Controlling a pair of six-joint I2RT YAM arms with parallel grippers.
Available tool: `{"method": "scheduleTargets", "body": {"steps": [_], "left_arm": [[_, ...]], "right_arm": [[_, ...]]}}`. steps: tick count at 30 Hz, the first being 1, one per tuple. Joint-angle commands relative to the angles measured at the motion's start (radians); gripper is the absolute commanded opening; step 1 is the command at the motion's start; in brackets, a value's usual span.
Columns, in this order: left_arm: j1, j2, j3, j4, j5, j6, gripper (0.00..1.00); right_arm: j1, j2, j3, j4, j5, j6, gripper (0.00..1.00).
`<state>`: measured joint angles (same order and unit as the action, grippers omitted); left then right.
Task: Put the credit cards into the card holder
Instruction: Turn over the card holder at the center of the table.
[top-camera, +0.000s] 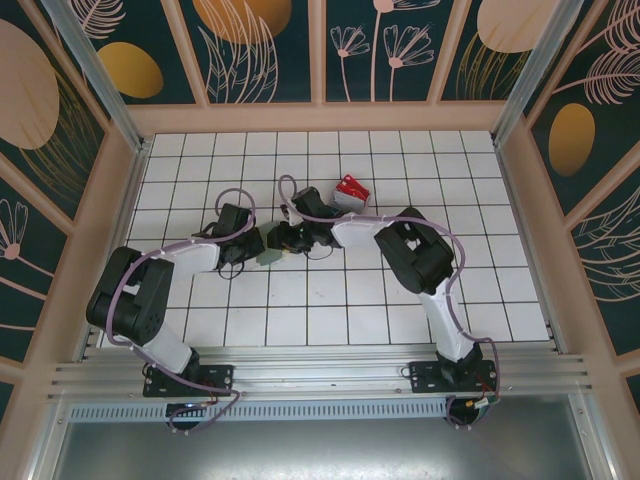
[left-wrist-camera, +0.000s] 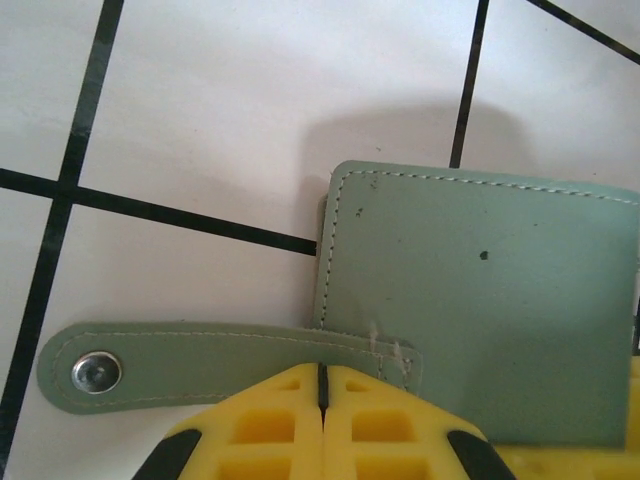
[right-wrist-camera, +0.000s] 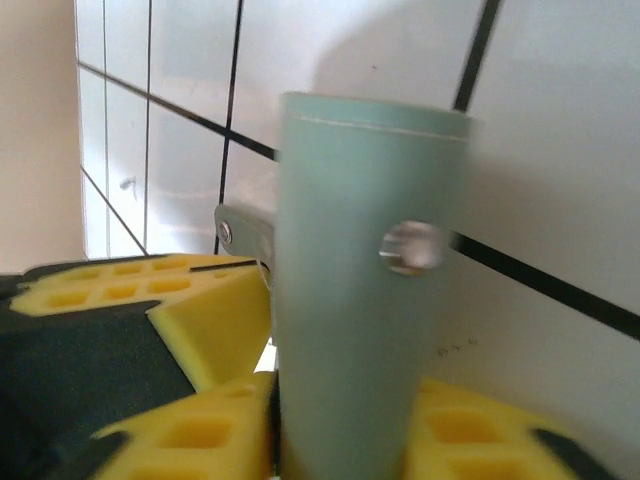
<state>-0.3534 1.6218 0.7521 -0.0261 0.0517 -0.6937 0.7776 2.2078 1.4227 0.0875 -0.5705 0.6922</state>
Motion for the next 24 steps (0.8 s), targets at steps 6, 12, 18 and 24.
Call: {"method": "scheduleTargets", "body": {"steps": [6, 12, 18, 24], "left_arm": [[-0.001, -0.09, -0.004, -0.141, -0.045, -0.027, 0.29], [0.014, -0.22, -0.008, -0.119, -0.102, -0.044, 0.32], [0.021, -0.238, -0.038, -0.052, -0.085, -0.046, 0.32], [0.029, -0.23, -0.057, -0.051, -0.052, -0.039, 0.3]], "right_arm": [[-0.027, -0.165, -0.085, -0.08, 0.175, -0.116, 0.12], [0.035, -0.374, -0.005, -0.614, 0.722, -0.374, 0.11], [0.158, -0.394, 0.037, -0.985, 1.179, -0.383, 0.11], [0.273, -0.261, 0.046, -0.995, 1.186, -0.304, 0.14]]}}
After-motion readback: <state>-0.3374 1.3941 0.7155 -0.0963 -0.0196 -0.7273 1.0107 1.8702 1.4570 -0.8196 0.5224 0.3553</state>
